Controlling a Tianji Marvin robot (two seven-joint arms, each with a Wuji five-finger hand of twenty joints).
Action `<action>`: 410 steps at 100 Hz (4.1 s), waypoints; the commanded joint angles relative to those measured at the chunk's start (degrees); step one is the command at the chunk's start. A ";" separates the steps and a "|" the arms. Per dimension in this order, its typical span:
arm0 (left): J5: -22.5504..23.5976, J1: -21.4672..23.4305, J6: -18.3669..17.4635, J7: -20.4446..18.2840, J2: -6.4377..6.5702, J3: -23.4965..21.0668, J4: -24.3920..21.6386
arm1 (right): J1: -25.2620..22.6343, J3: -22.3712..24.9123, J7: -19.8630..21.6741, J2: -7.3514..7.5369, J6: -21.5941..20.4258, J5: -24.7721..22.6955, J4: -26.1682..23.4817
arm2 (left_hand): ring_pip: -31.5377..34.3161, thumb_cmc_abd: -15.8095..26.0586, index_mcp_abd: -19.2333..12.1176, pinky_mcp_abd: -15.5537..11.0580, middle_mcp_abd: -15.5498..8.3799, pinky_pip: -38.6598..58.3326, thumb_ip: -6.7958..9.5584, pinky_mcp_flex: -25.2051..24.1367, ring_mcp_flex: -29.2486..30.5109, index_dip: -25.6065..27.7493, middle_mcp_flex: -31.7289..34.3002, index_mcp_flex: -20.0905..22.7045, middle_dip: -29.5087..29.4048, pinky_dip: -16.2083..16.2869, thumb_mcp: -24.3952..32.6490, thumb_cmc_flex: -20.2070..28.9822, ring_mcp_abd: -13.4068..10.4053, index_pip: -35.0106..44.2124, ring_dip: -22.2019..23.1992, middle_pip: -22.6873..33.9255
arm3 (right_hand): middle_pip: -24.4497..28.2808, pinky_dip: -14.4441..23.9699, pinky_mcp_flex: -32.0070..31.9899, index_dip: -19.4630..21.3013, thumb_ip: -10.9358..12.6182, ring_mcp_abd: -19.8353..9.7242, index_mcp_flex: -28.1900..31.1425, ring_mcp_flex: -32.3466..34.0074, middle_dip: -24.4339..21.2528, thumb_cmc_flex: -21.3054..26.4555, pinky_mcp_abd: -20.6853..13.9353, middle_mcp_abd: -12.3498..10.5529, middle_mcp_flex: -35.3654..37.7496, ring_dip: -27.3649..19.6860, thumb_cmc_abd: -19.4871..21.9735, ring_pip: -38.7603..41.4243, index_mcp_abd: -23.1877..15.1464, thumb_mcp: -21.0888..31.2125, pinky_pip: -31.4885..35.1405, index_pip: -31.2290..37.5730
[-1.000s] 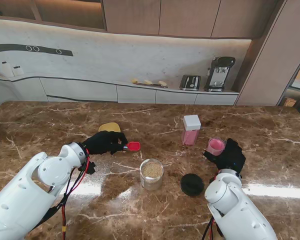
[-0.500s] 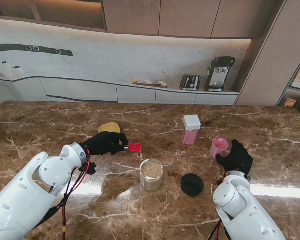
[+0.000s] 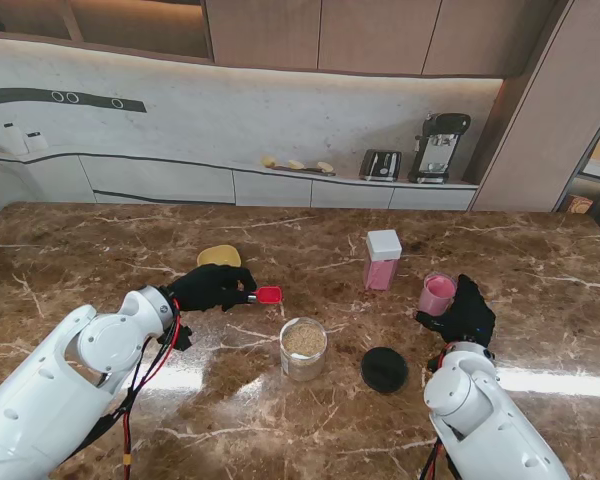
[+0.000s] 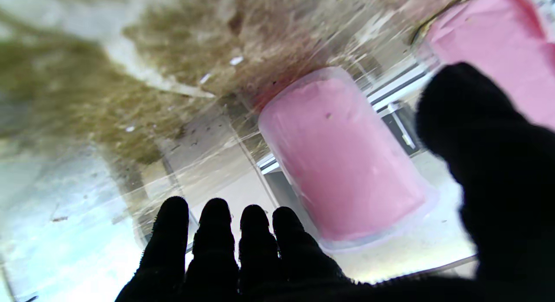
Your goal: Measure grain into the airtight container
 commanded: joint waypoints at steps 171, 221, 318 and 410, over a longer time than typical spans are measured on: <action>1.04 1.09 1.10 -0.89 0.29 -1.10 -0.91 | 8.53 -0.40 -4.92 -6.27 -6.57 16.86 11.95 | 5.54 2.15 -4.70 0.20 -1.53 3.48 2.15 0.12 2.72 -0.24 2.47 -1.24 0.94 1.60 2.09 0.32 2.12 -0.30 -0.14 1.68 | 11.14 10.14 -3.97 18.87 -6.14 -7.60 26.69 -1.39 1.90 10.69 -3.74 -9.25 9.80 2.41 14.46 1.41 -34.12 -6.88 -2.18 39.10; 0.90 0.31 0.75 -1.02 0.30 -0.32 -1.35 | 0.24 3.96 -6.84 -3.45 -12.71 7.08 -0.58 | 5.48 2.18 -4.69 0.30 -1.76 3.48 2.17 0.18 2.72 -0.40 2.41 -1.30 0.92 1.55 2.11 0.29 2.01 -0.31 -0.18 1.56 | 19.61 14.31 21.78 19.30 -6.29 -0.39 34.22 37.23 7.89 15.96 5.33 -6.77 42.31 7.85 8.58 16.43 -30.65 -2.40 21.78 53.50; 1.96 -2.44 2.91 -9.03 1.93 3.21 -6.82 | -16.54 5.25 -4.25 -0.18 -20.55 -4.25 -22.67 | 5.41 1.87 -3.70 0.72 -2.07 3.28 2.23 0.77 2.73 -0.16 2.97 -0.71 0.54 1.26 2.18 0.50 1.82 -0.39 -0.24 0.83 | 22.72 8.47 31.58 9.98 -4.79 1.21 34.96 46.22 18.76 16.39 5.69 -7.17 52.81 14.81 10.73 31.57 -27.02 0.69 49.98 51.87; 10.12 -11.15 16.59 -15.48 2.78 14.93 -9.72 | -14.43 1.93 -4.51 -0.75 -23.55 -1.14 -20.65 | 7.07 -3.36 2.23 3.40 -0.98 3.35 2.66 9.98 2.89 -0.40 10.35 5.18 -6.61 -5.92 3.42 2.00 -0.24 0.49 -2.20 -4.06 | 21.97 7.76 29.46 10.52 -5.23 0.88 32.98 44.19 17.80 14.20 5.53 -7.04 50.58 14.39 10.10 30.27 -26.13 0.47 47.67 51.57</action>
